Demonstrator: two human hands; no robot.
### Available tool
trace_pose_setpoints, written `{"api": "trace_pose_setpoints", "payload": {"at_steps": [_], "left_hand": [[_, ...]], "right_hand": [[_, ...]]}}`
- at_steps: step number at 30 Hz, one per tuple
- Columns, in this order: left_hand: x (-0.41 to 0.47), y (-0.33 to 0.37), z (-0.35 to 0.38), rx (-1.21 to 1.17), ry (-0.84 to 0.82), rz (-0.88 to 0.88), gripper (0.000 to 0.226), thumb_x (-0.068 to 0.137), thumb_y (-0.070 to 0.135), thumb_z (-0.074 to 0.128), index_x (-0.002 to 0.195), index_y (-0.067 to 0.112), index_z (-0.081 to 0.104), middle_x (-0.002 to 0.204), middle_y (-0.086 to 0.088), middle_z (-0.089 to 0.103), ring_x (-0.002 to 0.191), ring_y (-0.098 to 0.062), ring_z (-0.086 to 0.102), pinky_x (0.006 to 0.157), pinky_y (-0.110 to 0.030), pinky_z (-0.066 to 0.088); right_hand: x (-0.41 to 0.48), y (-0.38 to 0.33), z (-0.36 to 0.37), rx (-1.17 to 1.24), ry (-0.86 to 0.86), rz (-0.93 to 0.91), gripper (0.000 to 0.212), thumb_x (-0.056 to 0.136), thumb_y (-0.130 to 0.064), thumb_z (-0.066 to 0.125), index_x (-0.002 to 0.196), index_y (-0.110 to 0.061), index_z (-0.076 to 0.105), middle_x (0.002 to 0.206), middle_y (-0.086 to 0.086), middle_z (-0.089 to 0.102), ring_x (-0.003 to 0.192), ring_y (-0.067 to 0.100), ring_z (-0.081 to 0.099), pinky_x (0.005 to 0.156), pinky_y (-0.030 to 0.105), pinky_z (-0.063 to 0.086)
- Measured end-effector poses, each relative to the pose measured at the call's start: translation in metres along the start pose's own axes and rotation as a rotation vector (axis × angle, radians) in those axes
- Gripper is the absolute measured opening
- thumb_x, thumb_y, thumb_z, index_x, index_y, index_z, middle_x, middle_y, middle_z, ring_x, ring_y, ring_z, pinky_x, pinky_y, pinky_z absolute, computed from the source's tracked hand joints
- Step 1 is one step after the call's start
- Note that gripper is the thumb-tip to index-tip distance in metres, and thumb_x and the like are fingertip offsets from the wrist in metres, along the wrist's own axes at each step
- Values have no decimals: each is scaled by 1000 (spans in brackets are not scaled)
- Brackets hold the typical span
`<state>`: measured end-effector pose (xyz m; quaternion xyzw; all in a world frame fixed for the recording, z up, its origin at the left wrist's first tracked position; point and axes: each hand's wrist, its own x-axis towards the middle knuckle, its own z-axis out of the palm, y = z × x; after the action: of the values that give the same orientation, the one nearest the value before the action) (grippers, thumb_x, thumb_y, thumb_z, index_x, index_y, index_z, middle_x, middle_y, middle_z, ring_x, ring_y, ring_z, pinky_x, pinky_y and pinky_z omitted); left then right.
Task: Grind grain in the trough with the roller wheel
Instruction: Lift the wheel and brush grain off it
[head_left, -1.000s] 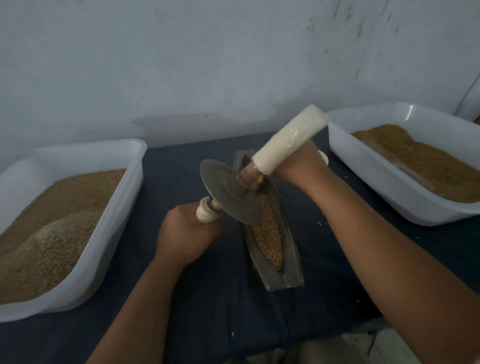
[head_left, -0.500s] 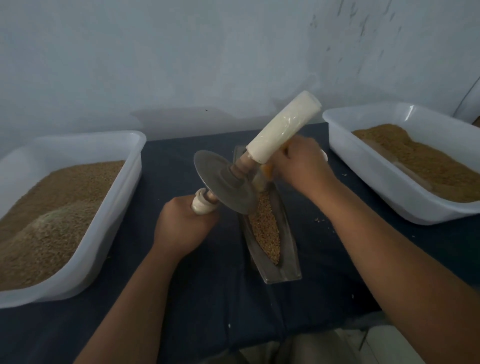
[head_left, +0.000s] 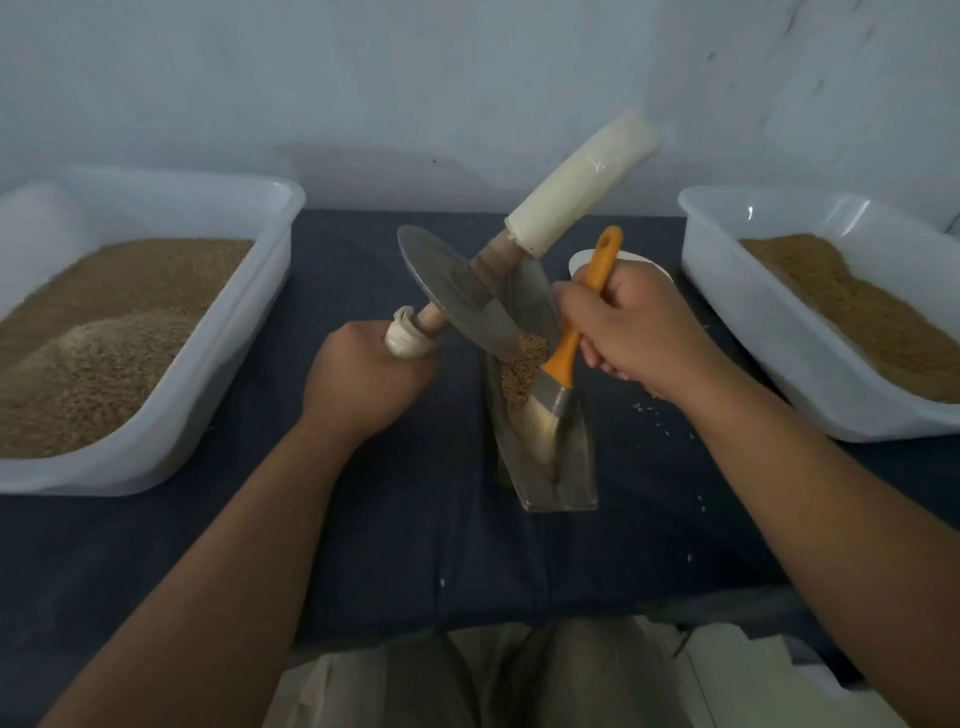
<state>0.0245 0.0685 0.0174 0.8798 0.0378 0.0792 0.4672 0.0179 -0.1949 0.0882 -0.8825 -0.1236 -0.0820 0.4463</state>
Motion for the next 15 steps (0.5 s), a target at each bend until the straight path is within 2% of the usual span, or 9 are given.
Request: {"api": "trace_pose_setpoints", "payload": {"at_steps": [2, 5, 7, 9, 10, 13, 15], "left_hand": [[0, -1, 0, 18, 5, -5, 26, 66, 49, 65, 70, 23, 63, 64, -3, 66, 58, -15, 59, 59, -38, 49], [2, -1, 0, 33, 7, -8, 28, 67, 49, 65, 71, 22, 63, 64, -1, 66, 57, -15, 61, 58, -36, 49], [2, -2, 1, 38, 5, -12, 26, 65, 48, 65, 72, 22, 64, 65, -1, 67, 56, -14, 60, 57, -35, 48], [3, -2, 0, 47, 5, -10, 24, 64, 47, 64, 73, 25, 64, 64, 1, 67, 55, -14, 60, 56, -35, 47], [3, -1, 0, 48, 5, -7, 23, 64, 47, 64, 72, 25, 64, 64, 2, 67, 55, -13, 60, 56, -35, 47], [2, -2, 0, 39, 8, -3, 28, 63, 47, 63, 68, 20, 63, 63, 2, 67, 57, -15, 62, 57, -37, 48], [1, -1, 0, 33, 12, 5, 32, 60, 52, 61, 69, 22, 64, 64, 3, 66, 60, -17, 64, 58, -37, 49]], "right_hand": [[6, -4, 2, -59, 85, -77, 40, 102, -42, 58, 67, -22, 63, 52, 3, 63, 38, 14, 57, 41, 15, 42], [15, -10, -10, 56, 146, -23, 39, 98, -40, 59, 69, -15, 66, 48, 5, 59, 35, 16, 50, 37, 21, 37], [12, -11, -16, 77, 28, 22, 37, 98, -41, 58, 68, -21, 67, 47, 4, 57, 35, 16, 45, 35, 22, 34], [4, -9, -11, -17, -103, 25, 37, 100, -41, 57, 71, -21, 67, 49, 4, 59, 36, 14, 48, 36, 22, 38], [1, -7, -7, -81, -110, 2, 38, 101, -40, 57, 70, -19, 65, 51, 4, 61, 37, 13, 52, 39, 19, 41], [1, -6, 1, -192, 46, -105, 42, 103, -35, 58, 64, -21, 60, 52, 1, 64, 42, 12, 59, 50, 13, 45], [4, -10, -3, -96, 111, -78, 41, 103, -35, 59, 67, -16, 62, 50, 2, 61, 39, 13, 56, 45, 17, 43]]}}
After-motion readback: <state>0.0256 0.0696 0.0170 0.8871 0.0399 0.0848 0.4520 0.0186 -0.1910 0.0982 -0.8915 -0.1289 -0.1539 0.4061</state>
